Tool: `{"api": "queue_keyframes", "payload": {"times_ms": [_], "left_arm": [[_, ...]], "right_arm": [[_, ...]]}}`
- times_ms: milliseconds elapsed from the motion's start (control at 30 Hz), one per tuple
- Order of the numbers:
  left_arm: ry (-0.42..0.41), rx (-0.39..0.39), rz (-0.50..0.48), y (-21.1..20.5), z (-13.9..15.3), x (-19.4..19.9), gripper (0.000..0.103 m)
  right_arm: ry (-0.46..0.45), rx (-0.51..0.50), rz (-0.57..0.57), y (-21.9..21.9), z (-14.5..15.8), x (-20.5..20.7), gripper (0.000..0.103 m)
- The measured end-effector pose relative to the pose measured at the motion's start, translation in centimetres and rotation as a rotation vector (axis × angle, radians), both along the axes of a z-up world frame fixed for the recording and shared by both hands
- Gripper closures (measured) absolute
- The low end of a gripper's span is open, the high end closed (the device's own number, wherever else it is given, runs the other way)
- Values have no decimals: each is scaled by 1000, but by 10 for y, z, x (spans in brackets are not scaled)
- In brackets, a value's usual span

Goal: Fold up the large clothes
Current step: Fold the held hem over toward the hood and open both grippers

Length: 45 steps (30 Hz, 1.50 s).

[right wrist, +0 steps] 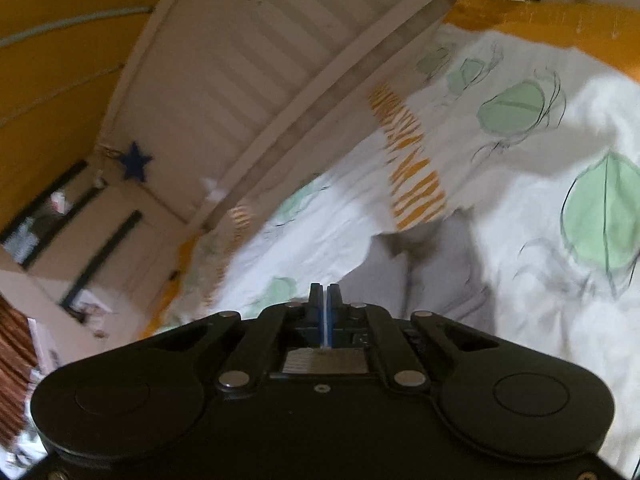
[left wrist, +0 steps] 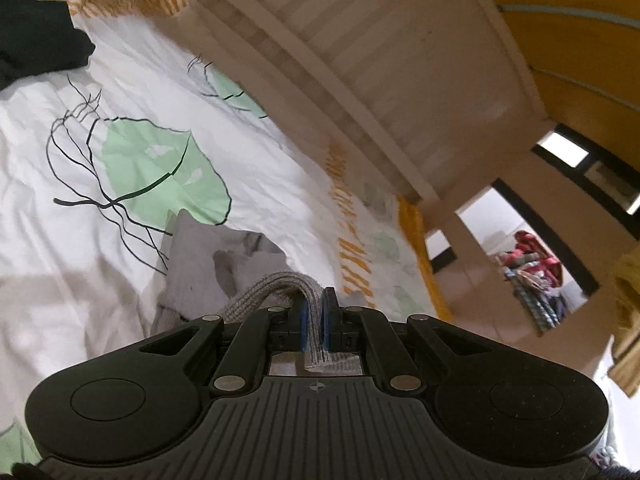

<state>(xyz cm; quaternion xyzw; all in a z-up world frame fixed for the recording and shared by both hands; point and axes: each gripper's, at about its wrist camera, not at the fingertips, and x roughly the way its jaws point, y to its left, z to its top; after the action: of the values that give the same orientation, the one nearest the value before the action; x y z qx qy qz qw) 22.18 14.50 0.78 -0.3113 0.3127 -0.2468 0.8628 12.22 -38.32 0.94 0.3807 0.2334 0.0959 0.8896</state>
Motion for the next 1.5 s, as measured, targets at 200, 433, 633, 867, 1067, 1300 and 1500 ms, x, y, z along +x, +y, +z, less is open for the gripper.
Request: {"api": "queue_keyframes", "payload": {"times_ms": [200, 433, 633, 867, 1067, 1300, 1500], "left_arm": [[11, 40, 4, -12, -13, 25, 97], [29, 27, 24, -12, -24, 32, 97], [33, 28, 32, -8, -27, 34, 97], [34, 18, 42, -5, -25, 29, 96], [-5, -14, 39, -4, -2, 36, 97], [-2, 31, 31, -21, 0, 104, 96], [102, 133, 25, -47, -42, 158, 82]], "right_arm": [[45, -82, 57, -2, -9, 52, 86], [103, -347, 252, 57, -45, 92, 36], [147, -539, 326, 91, -73, 113, 36], [136, -553, 386, 97, -74, 96, 90], [-43, -539, 253, 81, -24, 57, 90], [-45, -523, 73, 43, -2, 106, 90], [110, -544, 56, 45, -44, 165, 90]]}}
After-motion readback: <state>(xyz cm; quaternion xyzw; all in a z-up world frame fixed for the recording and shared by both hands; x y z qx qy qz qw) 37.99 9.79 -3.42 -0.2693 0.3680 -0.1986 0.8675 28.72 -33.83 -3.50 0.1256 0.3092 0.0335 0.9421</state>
